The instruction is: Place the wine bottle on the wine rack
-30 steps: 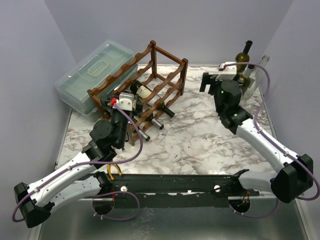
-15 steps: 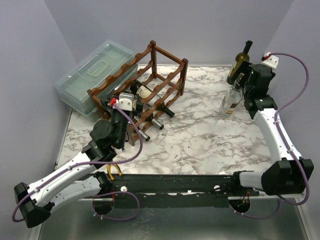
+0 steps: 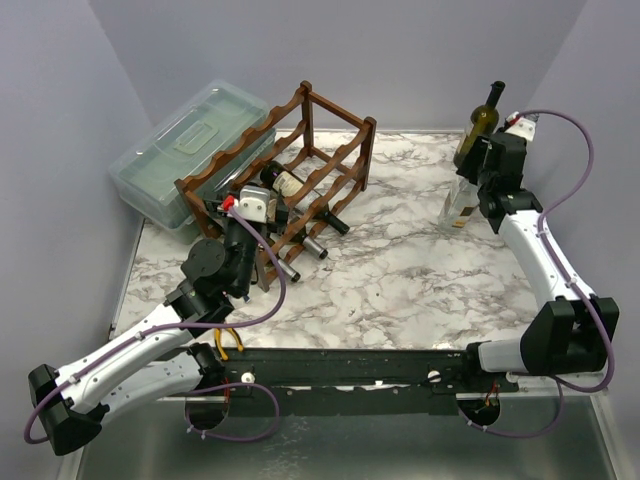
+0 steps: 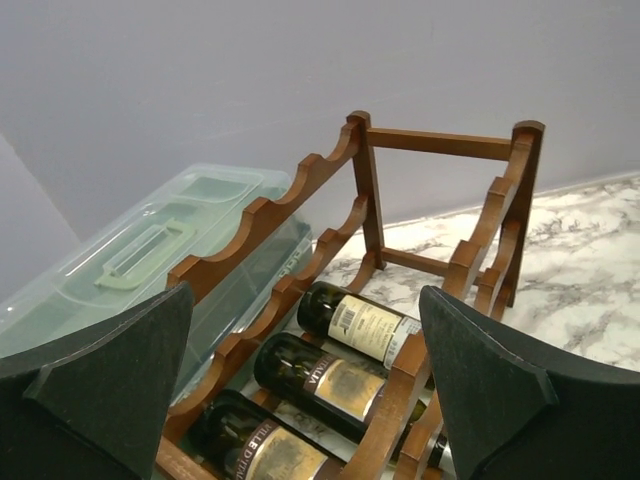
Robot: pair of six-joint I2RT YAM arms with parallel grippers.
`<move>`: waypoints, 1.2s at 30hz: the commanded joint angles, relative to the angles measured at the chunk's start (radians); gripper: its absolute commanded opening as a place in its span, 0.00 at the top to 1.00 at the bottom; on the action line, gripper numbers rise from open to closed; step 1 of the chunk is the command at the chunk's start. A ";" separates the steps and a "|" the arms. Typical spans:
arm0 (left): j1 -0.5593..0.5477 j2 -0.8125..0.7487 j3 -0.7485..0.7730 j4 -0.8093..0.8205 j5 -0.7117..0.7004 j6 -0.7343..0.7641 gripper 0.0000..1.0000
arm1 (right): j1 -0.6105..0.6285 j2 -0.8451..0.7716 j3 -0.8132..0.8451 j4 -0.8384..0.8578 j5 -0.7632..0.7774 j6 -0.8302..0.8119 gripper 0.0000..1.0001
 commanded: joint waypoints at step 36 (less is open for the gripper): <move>-0.051 0.261 0.107 -0.208 0.734 -0.236 0.01 | 0.002 -0.354 -0.255 0.013 -1.074 0.446 0.99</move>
